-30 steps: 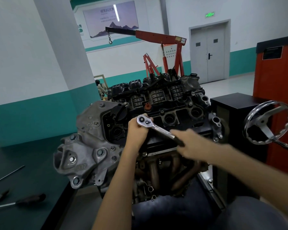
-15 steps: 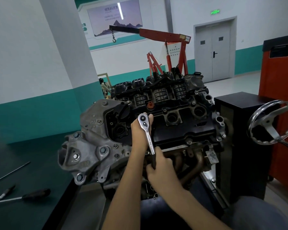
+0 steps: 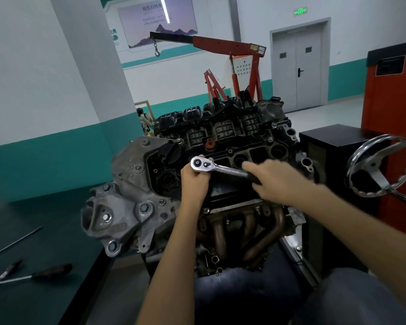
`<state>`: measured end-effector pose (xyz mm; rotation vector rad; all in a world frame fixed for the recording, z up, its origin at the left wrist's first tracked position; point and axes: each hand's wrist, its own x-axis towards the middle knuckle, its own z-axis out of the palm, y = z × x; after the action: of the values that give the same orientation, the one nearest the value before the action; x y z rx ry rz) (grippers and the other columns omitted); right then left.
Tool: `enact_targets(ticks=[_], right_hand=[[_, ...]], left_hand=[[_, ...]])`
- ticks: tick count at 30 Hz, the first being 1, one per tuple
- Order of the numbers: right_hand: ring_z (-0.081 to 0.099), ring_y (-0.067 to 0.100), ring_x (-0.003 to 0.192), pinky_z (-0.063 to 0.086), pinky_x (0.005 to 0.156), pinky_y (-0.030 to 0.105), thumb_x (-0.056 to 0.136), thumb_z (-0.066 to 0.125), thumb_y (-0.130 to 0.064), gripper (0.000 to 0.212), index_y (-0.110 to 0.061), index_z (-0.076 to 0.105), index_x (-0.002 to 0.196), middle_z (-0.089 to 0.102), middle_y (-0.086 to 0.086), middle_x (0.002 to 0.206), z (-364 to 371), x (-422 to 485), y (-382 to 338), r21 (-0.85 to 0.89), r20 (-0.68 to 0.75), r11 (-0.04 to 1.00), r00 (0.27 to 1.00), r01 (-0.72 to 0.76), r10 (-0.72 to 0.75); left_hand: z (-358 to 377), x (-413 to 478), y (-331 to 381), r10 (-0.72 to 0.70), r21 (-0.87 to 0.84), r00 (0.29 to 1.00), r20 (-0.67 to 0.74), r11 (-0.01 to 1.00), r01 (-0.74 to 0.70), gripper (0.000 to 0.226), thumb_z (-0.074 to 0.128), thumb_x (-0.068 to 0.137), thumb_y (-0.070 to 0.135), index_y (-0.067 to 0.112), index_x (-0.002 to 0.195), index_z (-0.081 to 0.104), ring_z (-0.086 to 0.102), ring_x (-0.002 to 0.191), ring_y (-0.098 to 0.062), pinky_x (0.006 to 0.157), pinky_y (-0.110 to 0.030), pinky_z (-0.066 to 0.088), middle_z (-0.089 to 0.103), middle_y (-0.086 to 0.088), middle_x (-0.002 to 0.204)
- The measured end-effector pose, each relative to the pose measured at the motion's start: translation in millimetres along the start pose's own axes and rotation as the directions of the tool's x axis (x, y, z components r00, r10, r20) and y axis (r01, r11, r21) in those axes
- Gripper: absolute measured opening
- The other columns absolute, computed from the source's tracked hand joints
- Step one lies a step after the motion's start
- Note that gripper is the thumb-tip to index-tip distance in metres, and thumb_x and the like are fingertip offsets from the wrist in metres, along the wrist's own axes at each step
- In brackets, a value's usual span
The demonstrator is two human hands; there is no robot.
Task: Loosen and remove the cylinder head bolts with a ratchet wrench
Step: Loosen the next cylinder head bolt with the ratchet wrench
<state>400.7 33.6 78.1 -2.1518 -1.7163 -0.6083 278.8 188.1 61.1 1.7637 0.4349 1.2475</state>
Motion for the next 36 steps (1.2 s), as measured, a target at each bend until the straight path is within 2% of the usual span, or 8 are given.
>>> enact_targets(ticks=[4, 7, 12, 16, 20, 24, 31, 36], right_hand=[[0.056, 0.028, 0.065, 0.042, 0.055, 0.032, 0.082, 0.055, -0.014, 0.025, -0.026, 0.037, 0.094, 0.05, 0.003, 0.069, 44, -43, -74, 0.592, 0.091, 0.765, 0.965, -0.252, 0.247], [0.054, 0.019, 0.06, 0.047, 0.055, 0.031, 0.084, 0.051, -0.006, 0.023, -0.021, 0.038, 0.096, 0.053, 0.003, 0.07, 66, -38, -122, 0.771, 0.096, 0.582, 0.952, -0.256, 0.291], [0.048, 0.02, 0.06, 0.036, 0.05, 0.015, 0.082, 0.053, -0.006, 0.027, -0.019, 0.044, 0.103, 0.046, 0.001, 0.069, 51, -37, -83, 0.674, 0.114, 0.704, 0.974, -0.221, 0.197], [0.052, 0.016, 0.058, 0.039, 0.052, 0.024, 0.085, 0.058, -0.015, 0.034, -0.024, 0.048, 0.116, 0.041, -0.009, 0.067, 4, -11, -2, 0.246, 0.142, 0.967, 0.989, -0.066, 0.031], [0.042, 0.013, 0.057, 0.037, 0.057, 0.028, 0.088, 0.055, -0.02, 0.033, -0.025, 0.045, 0.12, 0.034, -0.012, 0.064, -20, 17, 18, -0.048, 0.07, 0.995, 0.994, 0.084, -0.081], [0.056, 0.027, 0.067, 0.04, 0.056, 0.031, 0.084, 0.056, -0.019, 0.021, -0.024, 0.041, 0.099, 0.045, -0.002, 0.068, 18, -23, -18, 0.263, 0.037, 0.958, 0.993, -0.117, 0.112], [0.06, 0.018, 0.066, 0.051, 0.058, 0.025, 0.084, 0.051, -0.007, 0.028, -0.015, 0.045, 0.111, 0.058, 0.007, 0.077, 72, -36, -133, 0.83, 0.123, 0.473, 0.924, -0.295, 0.361], [0.041, 0.005, 0.048, 0.037, 0.049, 0.019, 0.078, 0.055, 0.0, 0.027, -0.013, 0.053, 0.102, 0.046, -0.005, 0.059, 43, -37, -65, 0.686, 0.124, 0.696, 0.977, -0.21, 0.173]], left_hand=[[11, 0, -1, -0.011, -0.026, 0.994, -0.109, 1.0, 0.008, 0.047, 0.061, 0.092, 0.008, 0.022, 0.057, 0.033, 0.03, 0.064, -0.015, 0.062, -0.03, 0.026, 0.033, 0.003, 0.058], [9, 1, -1, -0.013, 0.02, 0.995, -0.097, 1.0, 0.015, 0.042, 0.06, 0.094, 0.012, -0.001, 0.063, 0.036, 0.03, 0.061, -0.016, 0.056, -0.025, 0.031, 0.033, -0.013, 0.064], [3, 1, 2, -0.004, -0.016, 1.0, -0.006, 1.0, 0.004, 0.046, 0.06, 0.092, 0.01, 0.016, 0.057, 0.032, 0.026, 0.06, -0.016, 0.057, -0.03, 0.026, 0.03, -0.001, 0.058], [4, 3, 3, 0.022, 0.071, 0.999, 0.029, 0.997, -0.024, 0.044, 0.058, 0.09, 0.011, 0.033, 0.052, 0.052, 0.043, 0.062, -0.005, 0.066, -0.029, 0.038, 0.048, 0.015, 0.055], [5, -4, 7, 0.038, 0.053, 0.998, -0.042, 0.998, -0.036, 0.027, 0.053, 0.084, 0.017, 0.031, 0.063, 0.062, 0.046, 0.06, 0.001, 0.061, -0.02, 0.038, 0.055, 0.016, 0.057], [12, -9, 5, -0.003, 0.013, 0.994, -0.113, 1.0, 0.004, 0.037, 0.061, 0.092, 0.01, 0.018, 0.058, 0.05, 0.042, 0.06, -0.008, 0.06, -0.025, 0.036, 0.047, 0.004, 0.057], [15, -1, 6, -0.015, 0.109, 0.989, -0.144, 0.994, 0.031, 0.04, 0.058, 0.093, 0.014, -0.009, 0.064, 0.042, 0.034, 0.059, -0.015, 0.051, -0.018, 0.03, 0.04, -0.013, 0.063], [9, 1, 2, -0.047, 0.031, 0.998, -0.045, 0.998, 0.049, 0.039, 0.061, 0.092, 0.011, 0.017, 0.057, 0.046, 0.038, 0.06, -0.012, 0.06, -0.024, 0.032, 0.042, 0.0, 0.058]])
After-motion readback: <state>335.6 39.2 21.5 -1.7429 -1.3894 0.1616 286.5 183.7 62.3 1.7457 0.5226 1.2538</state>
